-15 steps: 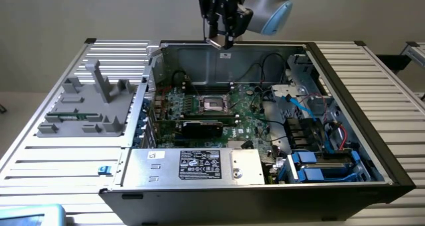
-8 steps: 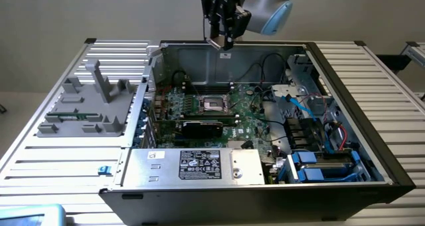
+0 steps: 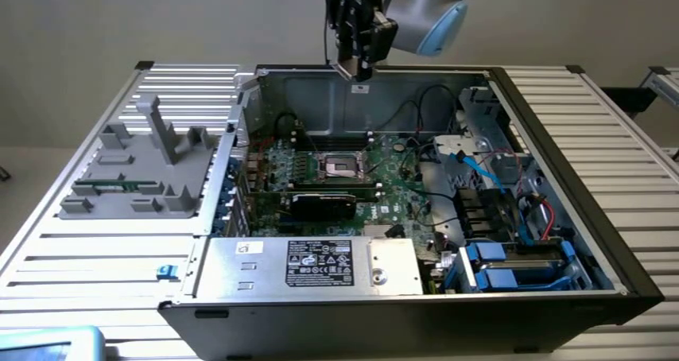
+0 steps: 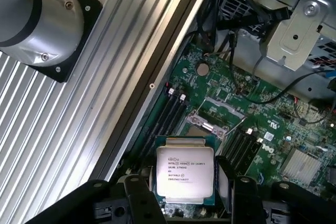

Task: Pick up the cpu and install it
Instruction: 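Place the cpu into insertion slot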

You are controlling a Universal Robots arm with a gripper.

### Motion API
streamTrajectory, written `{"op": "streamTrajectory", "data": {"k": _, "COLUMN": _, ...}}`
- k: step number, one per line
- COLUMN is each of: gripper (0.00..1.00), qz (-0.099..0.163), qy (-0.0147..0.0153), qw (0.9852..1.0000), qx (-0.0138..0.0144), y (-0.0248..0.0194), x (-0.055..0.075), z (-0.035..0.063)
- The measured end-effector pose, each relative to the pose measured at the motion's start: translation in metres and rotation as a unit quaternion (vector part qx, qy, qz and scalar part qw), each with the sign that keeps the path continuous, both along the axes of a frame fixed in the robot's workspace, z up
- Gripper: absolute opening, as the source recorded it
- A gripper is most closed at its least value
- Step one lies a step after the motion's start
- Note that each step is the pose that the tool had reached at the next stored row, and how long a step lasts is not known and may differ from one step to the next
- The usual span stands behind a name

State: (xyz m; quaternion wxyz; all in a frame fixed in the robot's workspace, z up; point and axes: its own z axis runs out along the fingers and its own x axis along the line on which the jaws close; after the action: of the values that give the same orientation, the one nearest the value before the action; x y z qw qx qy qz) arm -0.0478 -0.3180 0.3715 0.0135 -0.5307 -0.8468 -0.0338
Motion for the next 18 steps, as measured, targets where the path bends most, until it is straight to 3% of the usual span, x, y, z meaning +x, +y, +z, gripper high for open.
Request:
{"op": "streamTrajectory", "data": {"k": 5, "gripper": 0.56, "qz": -0.035, "qy": 0.0, "qw": 0.9994, "qx": -0.0002, "y": 0.0, "x": 0.0, "z": -0.0013}}
{"op": "streamTrajectory", "data": {"k": 9, "gripper": 0.56, "qz": -0.063, "qy": 0.0, "qw": 0.998, "qx": -0.0006, "y": 0.0, "x": 0.0, "z": -0.0023}}
{"op": "streamTrajectory", "data": {"k": 13, "gripper": 0.56, "qz": -0.089, "qy": 0.0, "qw": 0.996, "qx": -0.0009, "y": 0.0, "x": 0.0, "z": -0.0034}}
{"op": "streamTrajectory", "data": {"k": 18, "gripper": 0.56, "qz": -0.123, "qy": 0.0, "qw": 0.9924, "qx": -0.0013, "y": 0.0, "x": 0.0, "z": -0.0048}}
